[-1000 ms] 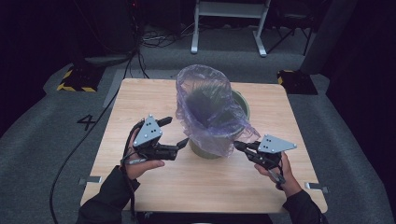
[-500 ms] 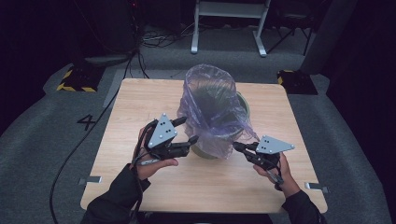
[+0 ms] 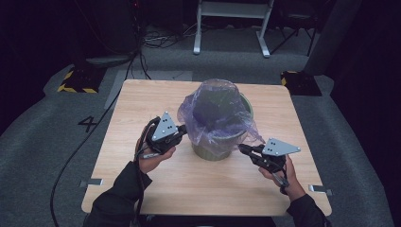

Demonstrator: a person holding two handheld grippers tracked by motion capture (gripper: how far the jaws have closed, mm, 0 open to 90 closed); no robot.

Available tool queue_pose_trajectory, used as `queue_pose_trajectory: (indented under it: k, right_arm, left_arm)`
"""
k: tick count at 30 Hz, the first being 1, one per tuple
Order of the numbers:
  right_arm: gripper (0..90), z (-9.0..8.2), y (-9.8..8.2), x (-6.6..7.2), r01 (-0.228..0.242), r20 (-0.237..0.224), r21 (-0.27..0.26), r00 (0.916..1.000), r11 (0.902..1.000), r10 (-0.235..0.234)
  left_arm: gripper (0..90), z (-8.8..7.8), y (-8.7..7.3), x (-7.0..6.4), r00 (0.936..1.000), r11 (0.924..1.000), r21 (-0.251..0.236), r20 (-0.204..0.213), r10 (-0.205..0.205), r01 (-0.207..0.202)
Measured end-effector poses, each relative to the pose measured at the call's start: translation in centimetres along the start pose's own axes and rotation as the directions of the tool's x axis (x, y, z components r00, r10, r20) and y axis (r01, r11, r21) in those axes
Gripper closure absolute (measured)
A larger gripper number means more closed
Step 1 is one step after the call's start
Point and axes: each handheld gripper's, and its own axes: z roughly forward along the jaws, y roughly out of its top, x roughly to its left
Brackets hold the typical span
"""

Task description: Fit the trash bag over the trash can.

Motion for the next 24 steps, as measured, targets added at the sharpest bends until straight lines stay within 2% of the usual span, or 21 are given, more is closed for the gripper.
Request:
queue_pose_trajectory:
  k: [4,5,7,10,15,19,24]
  right_arm:
    - [84.4,-0.3,-0.3,-0.4,-0.016,0.022,-0.002,0.9996,0.9999,0.017]
    - [83.9,-0.4,-0.3,-0.5,-0.020,0.025,0.001,0.9995,0.9998,0.020]
    - [82.3,-0.7,-0.3,-0.6,-0.022,0.038,0.001,0.9990,0.9997,0.022]
    - [81.1,-1.2,-0.3,-0.8,-0.024,0.057,0.004,0.9981,0.9997,0.024]
    - [83.2,-1.2,-0.1,-1.4,-0.041,0.079,-0.003,0.9960,0.9991,0.042]
    - [83.3,-0.5,-0.1,-1.9,-0.040,0.100,0.011,0.9943,0.9991,0.039]
    - [83.2,0.1,-0.6,-2.9,-0.086,0.102,0.007,0.9911,0.9963,0.085]
  left_arm:
    - [89.7,0.5,-0.6,0.4,0.9999,1.0000,-0.001,0.013,0.007,-0.007]
    - [89.7,0.6,-0.8,0.4,0.9996,0.9996,0.005,-0.005,0.029,-0.029]
    - [89.7,0.8,-1.3,0.7,0.9999,0.9999,0.001,-0.001,0.013,-0.013]
    - [89.7,1.4,-1.6,1.0,0.9998,0.9998,-0.006,-0.003,0.019,-0.019]
    - [89.7,2.6,-1.8,1.5,0.9998,0.9996,-0.026,0.015,-0.014,0.014]
    - [89.7,3.7,-1.8,1.8,0.9993,0.9995,-0.014,0.025,-0.028,0.028]
    - [89.7,4.5,-2.2,2.5,0.9972,0.9978,-0.008,0.037,-0.066,0.066]
